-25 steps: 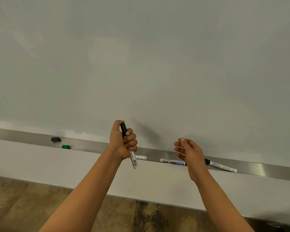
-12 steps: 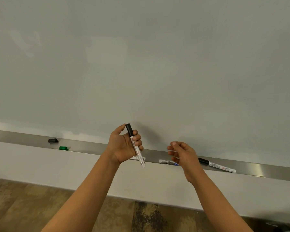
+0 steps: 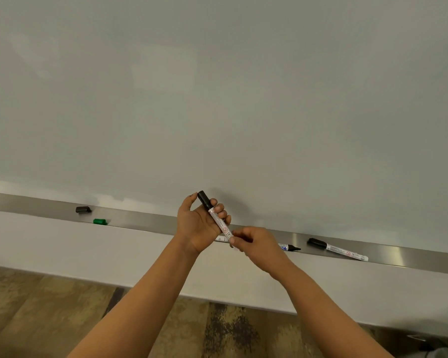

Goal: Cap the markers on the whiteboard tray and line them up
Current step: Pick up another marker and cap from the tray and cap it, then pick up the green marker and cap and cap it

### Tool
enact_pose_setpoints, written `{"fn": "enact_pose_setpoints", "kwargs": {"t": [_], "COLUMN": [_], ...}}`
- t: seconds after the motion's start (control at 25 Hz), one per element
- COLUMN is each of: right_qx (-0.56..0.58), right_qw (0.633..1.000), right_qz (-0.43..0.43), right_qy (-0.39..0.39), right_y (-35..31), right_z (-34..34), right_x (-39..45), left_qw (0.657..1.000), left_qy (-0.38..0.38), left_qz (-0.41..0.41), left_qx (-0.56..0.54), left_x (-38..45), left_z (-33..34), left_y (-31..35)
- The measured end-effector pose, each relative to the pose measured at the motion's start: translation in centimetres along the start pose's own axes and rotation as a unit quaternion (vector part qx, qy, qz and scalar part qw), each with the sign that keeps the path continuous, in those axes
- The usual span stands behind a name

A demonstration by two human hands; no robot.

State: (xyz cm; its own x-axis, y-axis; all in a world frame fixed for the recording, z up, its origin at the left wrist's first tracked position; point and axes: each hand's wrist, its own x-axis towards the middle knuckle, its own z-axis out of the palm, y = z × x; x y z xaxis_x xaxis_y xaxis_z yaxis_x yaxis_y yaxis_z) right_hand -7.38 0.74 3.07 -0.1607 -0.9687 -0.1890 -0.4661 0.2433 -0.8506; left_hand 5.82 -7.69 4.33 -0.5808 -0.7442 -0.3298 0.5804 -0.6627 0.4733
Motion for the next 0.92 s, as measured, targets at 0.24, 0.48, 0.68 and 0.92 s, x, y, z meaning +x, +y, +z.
{"fn": "enact_pose_setpoints", "kwargs": {"t": [0.24,0.48,0.68,0.92], "right_qx": [-0.303,-0.430,-0.468,-0.442], "right_qw": [0.943,0.894,0.874,0.882], "right_qz": [0.006,0.033,0.062,-0.006], "right_qy": [0.138,0.117,0.119,0.165], "right_y": [5.5,8.6,8.4,6.4], "right_z": [-5.0,-5.9,-5.5,-3.3], "right_x": [2.2,3.1,3.9,3.2], "left_qw": [0.839,0.480,0.455,0.476], "left_qy": [0.221,0.135,0.135,0.163], "left_qz": [0.125,0.134,0.167,0.179], "left_qx": [0.481,0.856,0.864,0.846], "left_x": [1.4,2.7,3.5,3.1], "left_z": [-3.7,-7.8,-8.3,-8.7], "left_y": [0.5,-1.1,-1.1,0.0]}}
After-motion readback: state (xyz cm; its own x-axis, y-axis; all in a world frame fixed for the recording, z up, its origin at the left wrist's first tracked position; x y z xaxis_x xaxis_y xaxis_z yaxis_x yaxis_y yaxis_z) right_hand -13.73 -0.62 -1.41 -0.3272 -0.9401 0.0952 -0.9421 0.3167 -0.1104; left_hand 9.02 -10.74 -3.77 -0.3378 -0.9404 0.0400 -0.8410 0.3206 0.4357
